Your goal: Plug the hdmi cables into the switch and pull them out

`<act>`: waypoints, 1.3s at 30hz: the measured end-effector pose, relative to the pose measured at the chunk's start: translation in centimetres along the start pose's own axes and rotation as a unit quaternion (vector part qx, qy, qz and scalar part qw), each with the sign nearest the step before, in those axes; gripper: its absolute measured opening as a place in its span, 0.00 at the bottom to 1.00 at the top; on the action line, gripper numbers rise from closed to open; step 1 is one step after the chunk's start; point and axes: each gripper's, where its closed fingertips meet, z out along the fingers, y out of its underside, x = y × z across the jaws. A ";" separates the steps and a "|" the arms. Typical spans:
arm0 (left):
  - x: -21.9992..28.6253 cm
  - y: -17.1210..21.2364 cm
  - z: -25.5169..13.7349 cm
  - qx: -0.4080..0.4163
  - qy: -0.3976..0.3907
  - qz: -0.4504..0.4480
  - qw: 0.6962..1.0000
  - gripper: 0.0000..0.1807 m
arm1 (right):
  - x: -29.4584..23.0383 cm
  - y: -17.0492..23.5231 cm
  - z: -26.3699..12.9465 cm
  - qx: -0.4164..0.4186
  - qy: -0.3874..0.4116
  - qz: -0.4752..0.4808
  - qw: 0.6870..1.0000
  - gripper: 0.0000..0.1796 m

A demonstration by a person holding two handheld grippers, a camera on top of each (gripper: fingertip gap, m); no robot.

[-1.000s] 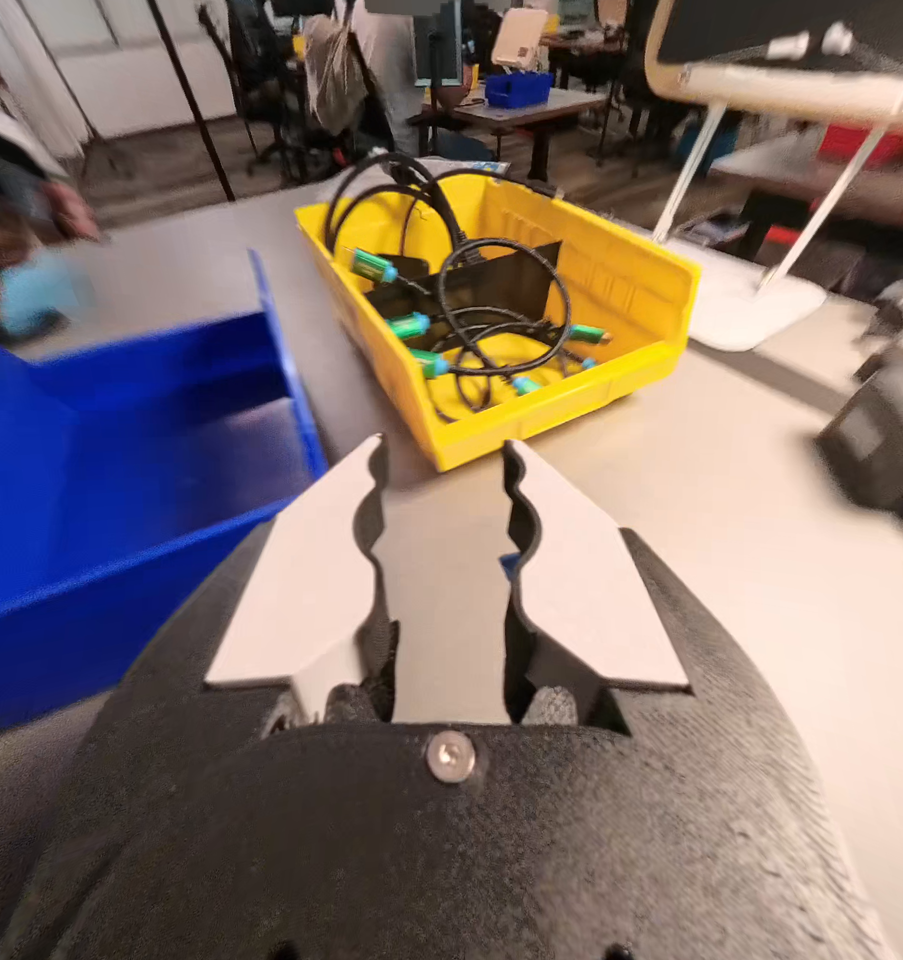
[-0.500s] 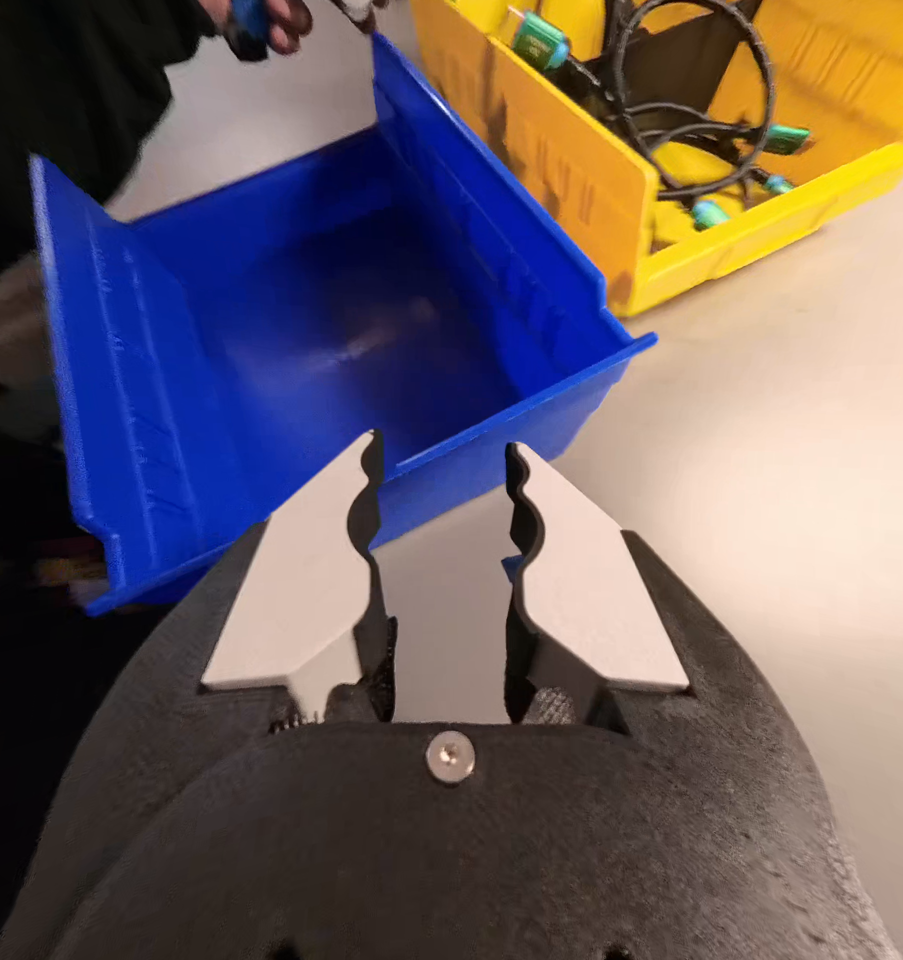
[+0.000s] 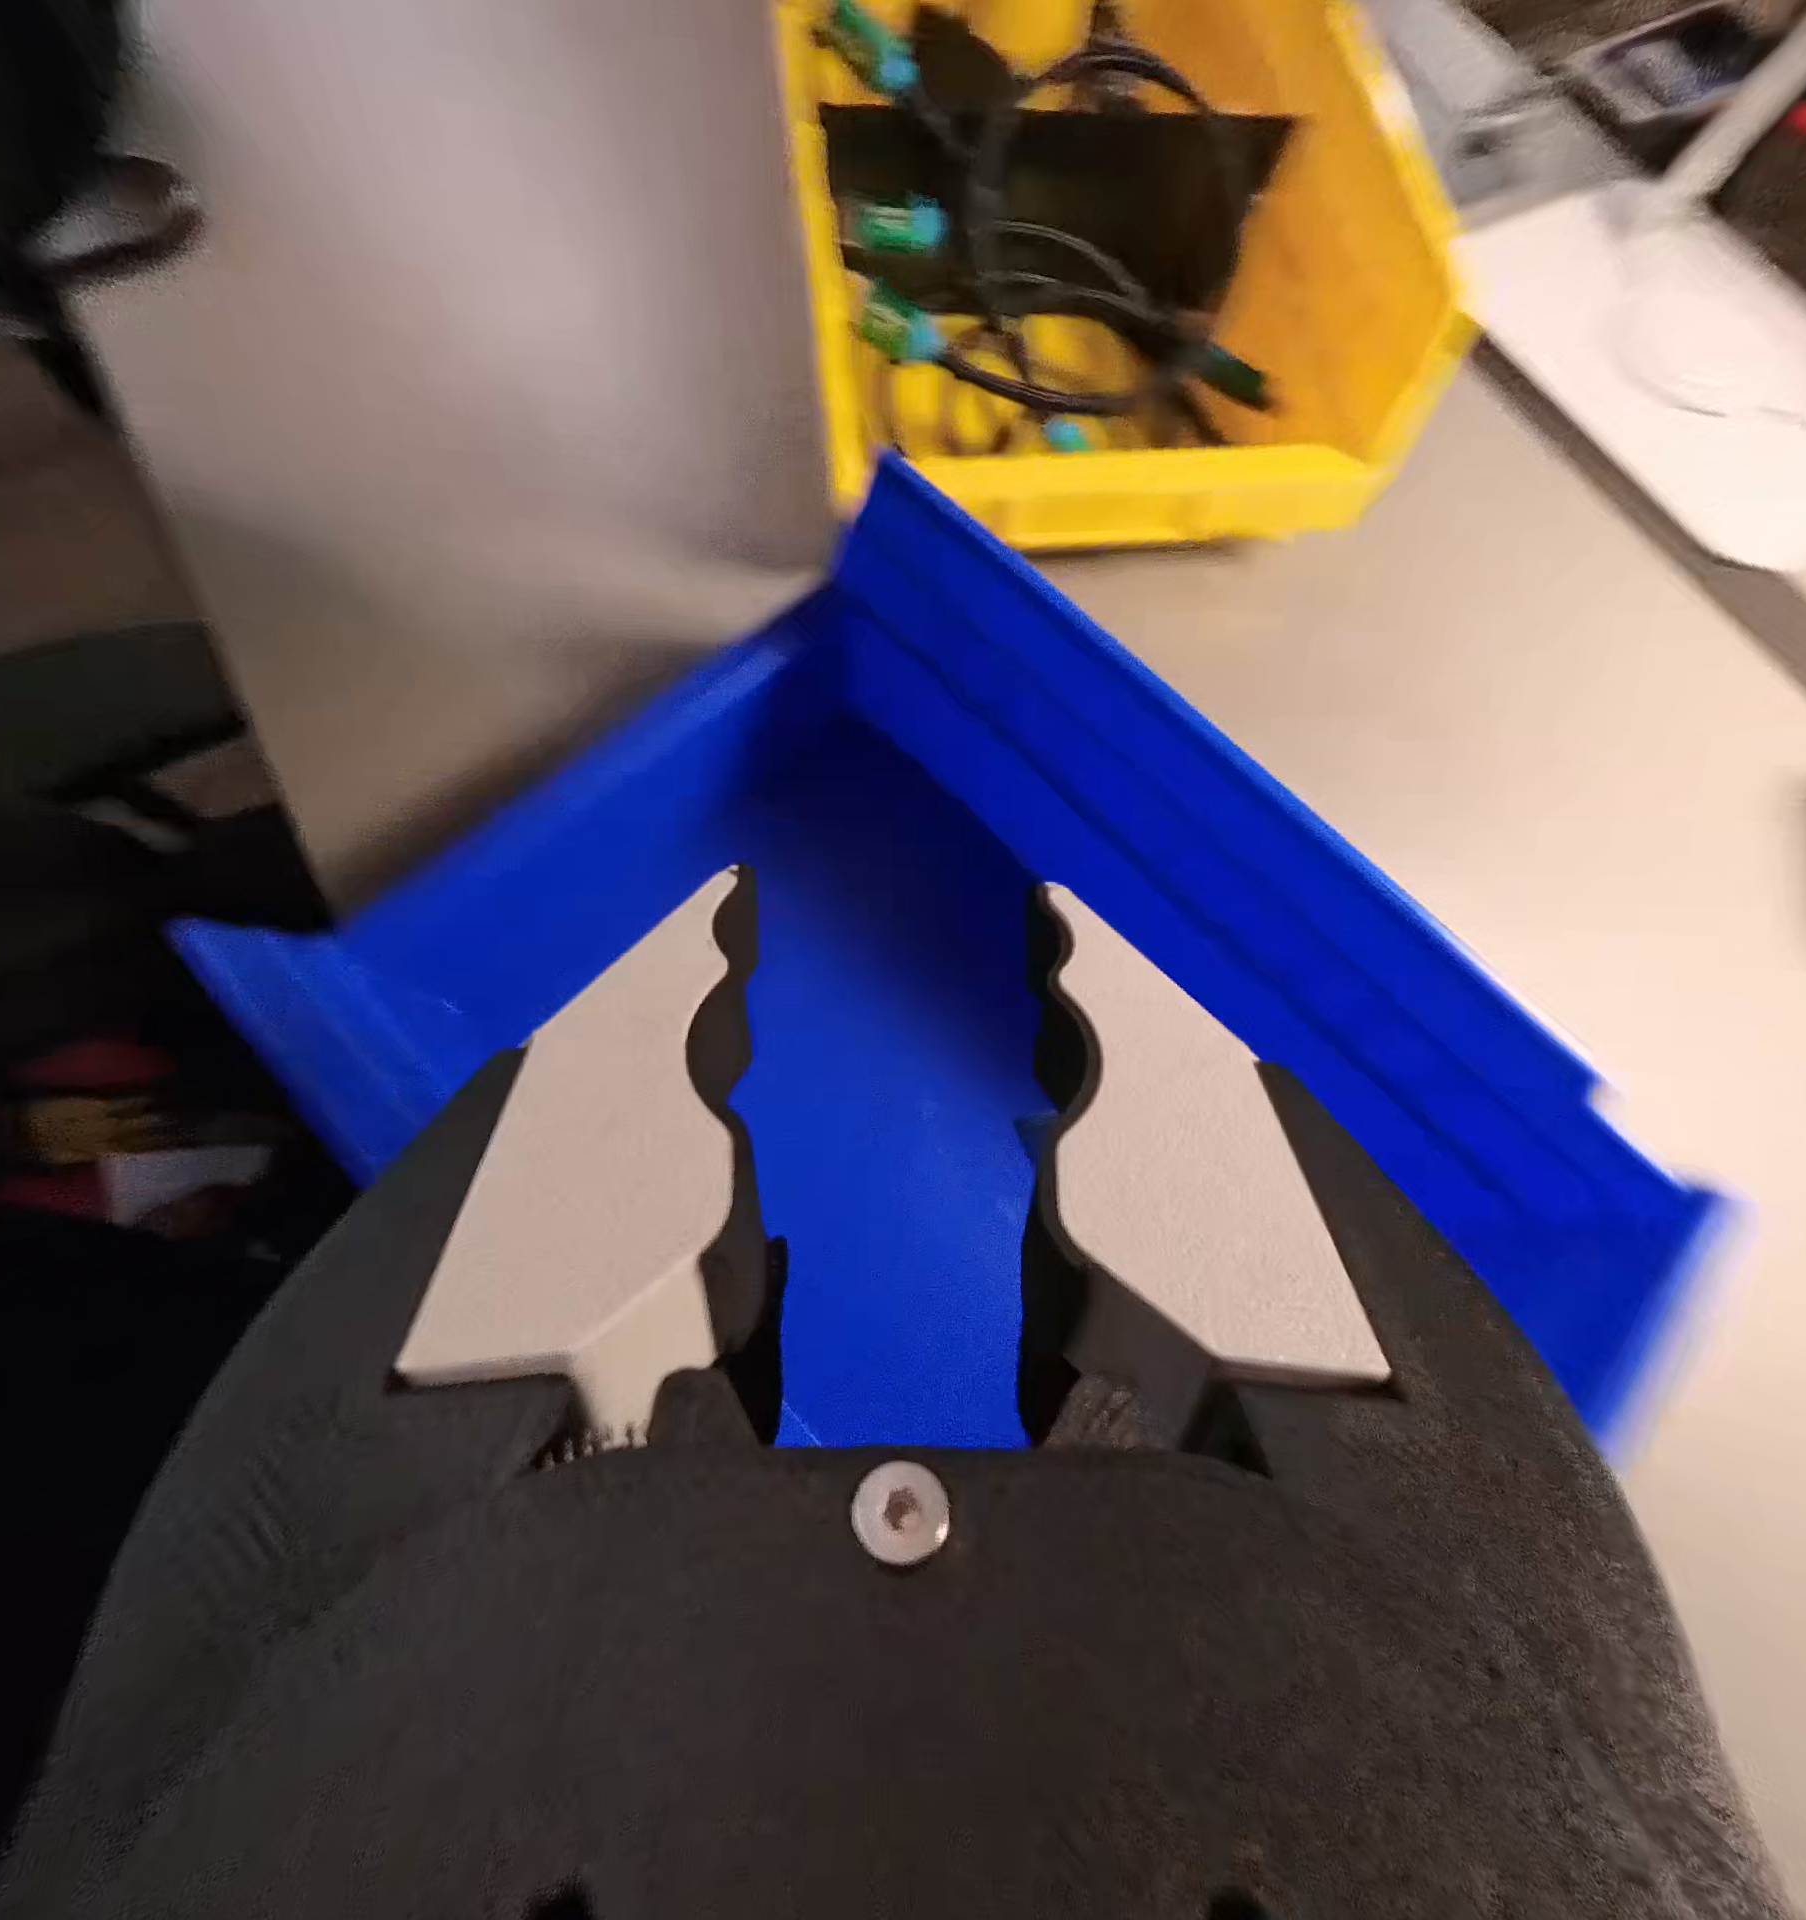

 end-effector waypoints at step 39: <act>3.1 7.1 5.5 0.053 -0.198 -0.068 0.976 0.29 | 6.9 6.6 0.4 0.036 0.370 0.105 0.923 0.41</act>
